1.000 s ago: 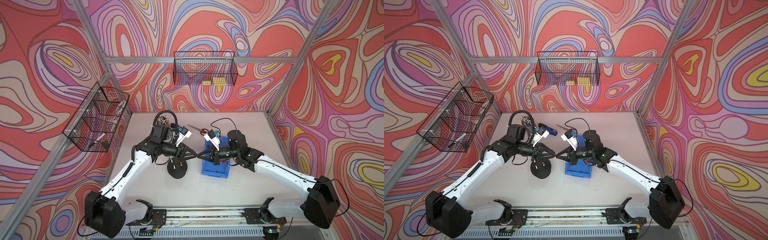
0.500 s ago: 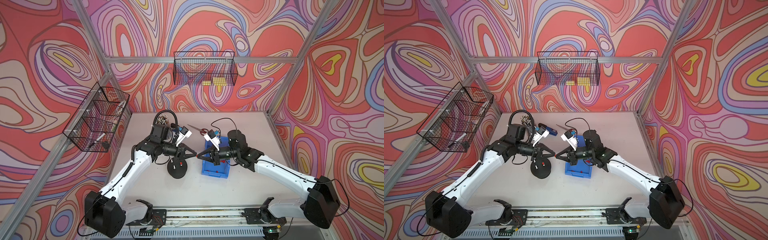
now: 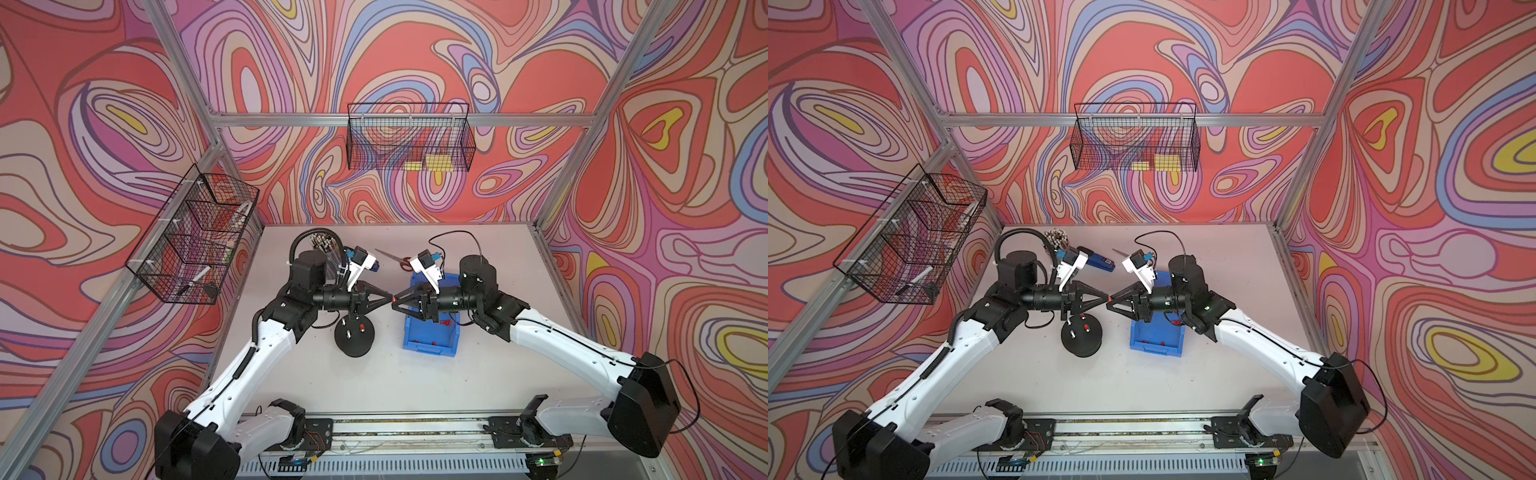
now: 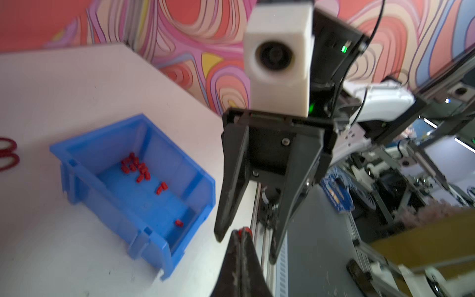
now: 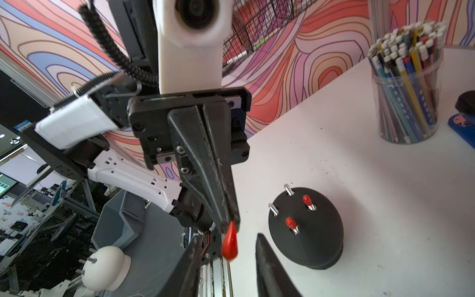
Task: Cover the protruding screws with screw protection sleeves
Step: Pick up the screw protection sleeve from the storage box.
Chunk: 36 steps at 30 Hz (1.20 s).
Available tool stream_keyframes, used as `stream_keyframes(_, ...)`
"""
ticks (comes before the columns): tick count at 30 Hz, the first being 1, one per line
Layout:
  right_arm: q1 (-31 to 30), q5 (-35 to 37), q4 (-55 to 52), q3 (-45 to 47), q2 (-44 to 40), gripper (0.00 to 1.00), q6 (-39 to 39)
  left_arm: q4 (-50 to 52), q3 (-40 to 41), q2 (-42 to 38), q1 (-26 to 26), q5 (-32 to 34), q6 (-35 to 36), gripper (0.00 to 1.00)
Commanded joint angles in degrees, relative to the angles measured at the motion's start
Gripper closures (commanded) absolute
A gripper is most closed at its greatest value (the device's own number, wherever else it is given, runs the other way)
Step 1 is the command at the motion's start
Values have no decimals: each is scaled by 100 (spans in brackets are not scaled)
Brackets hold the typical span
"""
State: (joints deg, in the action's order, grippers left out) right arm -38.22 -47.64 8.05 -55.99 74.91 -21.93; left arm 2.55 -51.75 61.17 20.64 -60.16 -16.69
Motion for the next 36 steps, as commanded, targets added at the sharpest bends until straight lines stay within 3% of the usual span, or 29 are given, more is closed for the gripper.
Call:
stream_keyframes(1, 25, 324, 968, -220, -252, 64, -359, -3367, 476, -354, 10, 827, -1803, 100)
stream_keyframes(6, 16, 957, 2075, -230, -336, 67, -733, -5855, 698, -197, 10, 1311, -3027, 100)
stream_keyframes(13, -120, 1573, 2666, -356, -281, 73, -593, -7804, 769, 316, 11, 1610, -4216, 100)
stream_keyframes(23, -423, 2089, 2997, -784, 115, 73, -293, -7809, 825, 348, 154, 1840, -4234, 100)
stream_keyframes(36, -549, 1951, 3237, -1063, 471, 76, -328, -7811, 823, 387, 203, 1927, -4198, 100)
